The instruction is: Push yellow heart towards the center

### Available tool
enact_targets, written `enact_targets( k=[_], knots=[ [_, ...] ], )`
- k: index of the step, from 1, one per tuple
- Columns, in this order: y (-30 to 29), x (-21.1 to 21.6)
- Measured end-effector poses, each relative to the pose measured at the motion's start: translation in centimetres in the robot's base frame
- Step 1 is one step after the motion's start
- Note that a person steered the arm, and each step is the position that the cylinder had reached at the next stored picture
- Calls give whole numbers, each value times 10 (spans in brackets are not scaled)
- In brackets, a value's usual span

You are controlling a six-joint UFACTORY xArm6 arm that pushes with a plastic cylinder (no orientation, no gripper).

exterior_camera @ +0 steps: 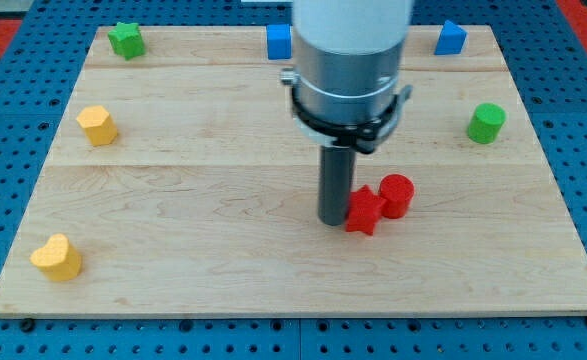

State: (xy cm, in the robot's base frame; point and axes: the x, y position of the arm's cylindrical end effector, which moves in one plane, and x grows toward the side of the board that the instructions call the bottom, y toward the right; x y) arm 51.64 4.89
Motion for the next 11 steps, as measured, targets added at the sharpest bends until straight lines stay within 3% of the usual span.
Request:
enact_targets(
  k=[2, 3, 4, 5, 7, 10, 11],
  knots=[
    [16, -1],
    [-14, 48],
    [-81, 102],
    [-87, 103],
    [-248, 102],
    [-333, 76],
    [-328, 64]
  ],
)
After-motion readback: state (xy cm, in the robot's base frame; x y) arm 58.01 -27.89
